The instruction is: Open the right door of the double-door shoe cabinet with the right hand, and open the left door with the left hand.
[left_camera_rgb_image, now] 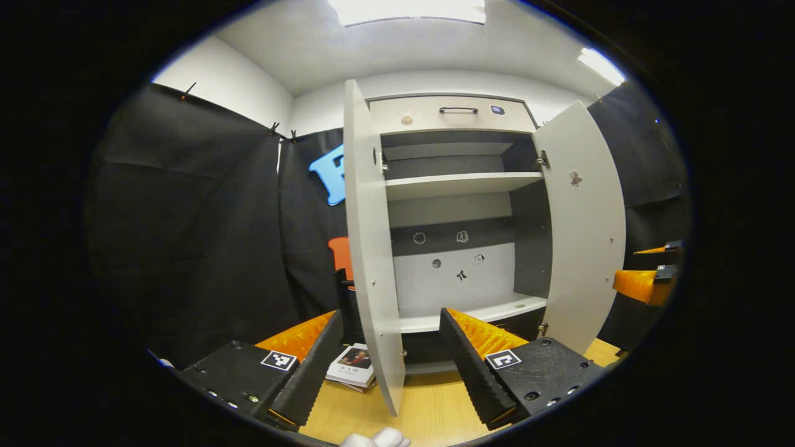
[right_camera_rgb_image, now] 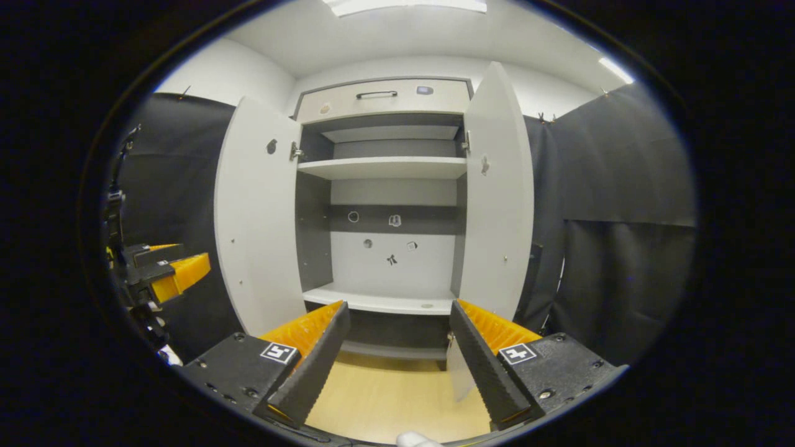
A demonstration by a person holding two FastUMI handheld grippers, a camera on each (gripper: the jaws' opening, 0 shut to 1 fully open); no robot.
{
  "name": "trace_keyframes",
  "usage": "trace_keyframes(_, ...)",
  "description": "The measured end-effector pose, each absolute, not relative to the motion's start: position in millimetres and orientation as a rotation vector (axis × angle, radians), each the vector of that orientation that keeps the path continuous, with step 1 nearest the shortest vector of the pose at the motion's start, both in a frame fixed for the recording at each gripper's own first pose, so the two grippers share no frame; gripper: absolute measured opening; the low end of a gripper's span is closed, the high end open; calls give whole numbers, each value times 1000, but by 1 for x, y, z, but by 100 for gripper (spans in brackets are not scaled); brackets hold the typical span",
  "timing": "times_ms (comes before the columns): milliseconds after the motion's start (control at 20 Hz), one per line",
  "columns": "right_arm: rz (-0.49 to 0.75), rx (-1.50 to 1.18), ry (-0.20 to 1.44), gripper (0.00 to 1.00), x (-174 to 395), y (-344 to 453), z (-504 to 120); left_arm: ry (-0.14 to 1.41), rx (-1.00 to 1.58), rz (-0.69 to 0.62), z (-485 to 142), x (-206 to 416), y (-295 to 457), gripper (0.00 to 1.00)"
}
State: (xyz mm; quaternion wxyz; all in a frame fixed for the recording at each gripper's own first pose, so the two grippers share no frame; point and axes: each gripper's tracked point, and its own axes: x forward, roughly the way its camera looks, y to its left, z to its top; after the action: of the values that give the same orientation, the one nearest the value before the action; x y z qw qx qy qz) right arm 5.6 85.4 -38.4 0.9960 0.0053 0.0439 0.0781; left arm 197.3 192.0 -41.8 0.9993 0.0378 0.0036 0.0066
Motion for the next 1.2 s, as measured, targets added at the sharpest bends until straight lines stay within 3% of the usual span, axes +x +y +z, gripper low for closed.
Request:
trace_keyframes(300, 111, 17, 70, 100, 7, 66, -32, 9, 17, -27, -40, 190, 159, 96)
trace_keyframes(1200, 75, 32, 59, 100, 15, 45, -27, -17, 48, -25, -26, 201, 151, 96)
